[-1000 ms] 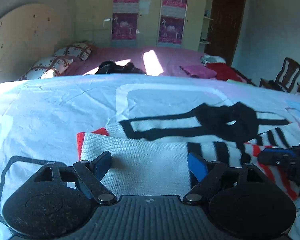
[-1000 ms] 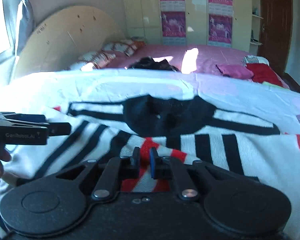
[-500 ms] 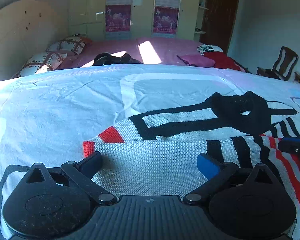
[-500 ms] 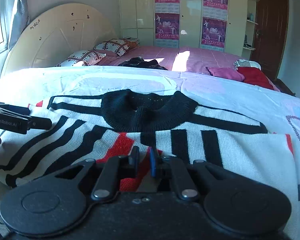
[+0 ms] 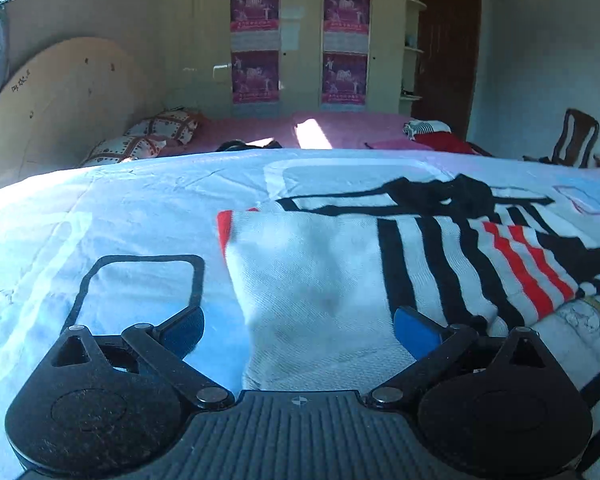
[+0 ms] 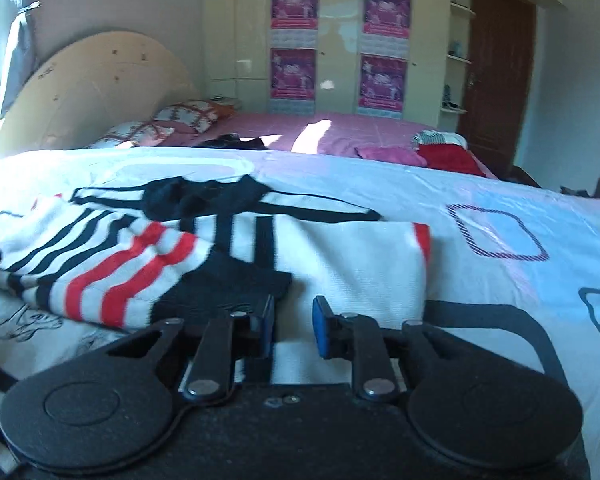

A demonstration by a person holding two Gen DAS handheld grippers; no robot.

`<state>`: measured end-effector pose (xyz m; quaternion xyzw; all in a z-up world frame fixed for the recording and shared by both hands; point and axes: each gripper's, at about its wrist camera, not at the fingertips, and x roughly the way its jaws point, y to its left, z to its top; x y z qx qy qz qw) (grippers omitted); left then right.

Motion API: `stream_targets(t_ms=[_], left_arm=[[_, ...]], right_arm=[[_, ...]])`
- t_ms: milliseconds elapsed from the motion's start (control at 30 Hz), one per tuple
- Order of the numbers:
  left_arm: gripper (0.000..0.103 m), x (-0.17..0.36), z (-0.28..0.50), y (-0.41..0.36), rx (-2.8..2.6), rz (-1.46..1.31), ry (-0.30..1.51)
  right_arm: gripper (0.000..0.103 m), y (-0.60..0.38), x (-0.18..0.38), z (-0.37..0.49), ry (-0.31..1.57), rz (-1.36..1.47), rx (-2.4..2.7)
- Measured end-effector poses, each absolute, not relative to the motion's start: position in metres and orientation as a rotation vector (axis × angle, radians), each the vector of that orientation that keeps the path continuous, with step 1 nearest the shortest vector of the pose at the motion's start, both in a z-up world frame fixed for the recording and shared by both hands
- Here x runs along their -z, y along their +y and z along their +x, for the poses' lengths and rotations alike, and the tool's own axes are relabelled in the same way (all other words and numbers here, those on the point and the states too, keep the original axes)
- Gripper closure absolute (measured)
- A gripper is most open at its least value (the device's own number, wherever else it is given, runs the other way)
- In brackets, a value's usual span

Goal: Fold small clothes
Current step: 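Grasp the black hem with both grippers and lift it toward the collar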

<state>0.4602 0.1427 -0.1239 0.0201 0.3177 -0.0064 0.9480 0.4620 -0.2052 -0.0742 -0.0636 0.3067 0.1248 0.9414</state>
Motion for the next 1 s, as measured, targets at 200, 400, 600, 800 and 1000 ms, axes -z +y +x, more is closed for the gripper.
stream_targets(t_ms=[200, 400, 600, 800, 1000], left_arm=[[0.0, 0.123, 0.459, 0.128, -0.136, 0.06, 0.735], [0.0, 0.113, 0.37, 0.123, -0.128, 0.089, 0.731], [0.011, 0.129, 0.272, 0.12, -0.028, -0.057, 0.802], [0.025, 0.125, 0.214, 0.127, 0.098, -0.173, 0.797], [0.045, 0.135, 0.171, 0.145, 0.254, -0.493, 0.804]], right_arm=[[0.083, -0.218, 0.076, 0.476, 0.716, -0.049, -0.248], [0.081, -0.271, 0.055, 0.401, 0.677, -0.039, -0.286], [0.078, -0.316, 0.062, 0.301, 0.757, 0.034, -0.237], [0.077, -0.326, 0.074, 0.219, 0.823, 0.182, -0.226], [0.076, -0.337, 0.08, 0.168, 0.878, 0.479, -0.258]])
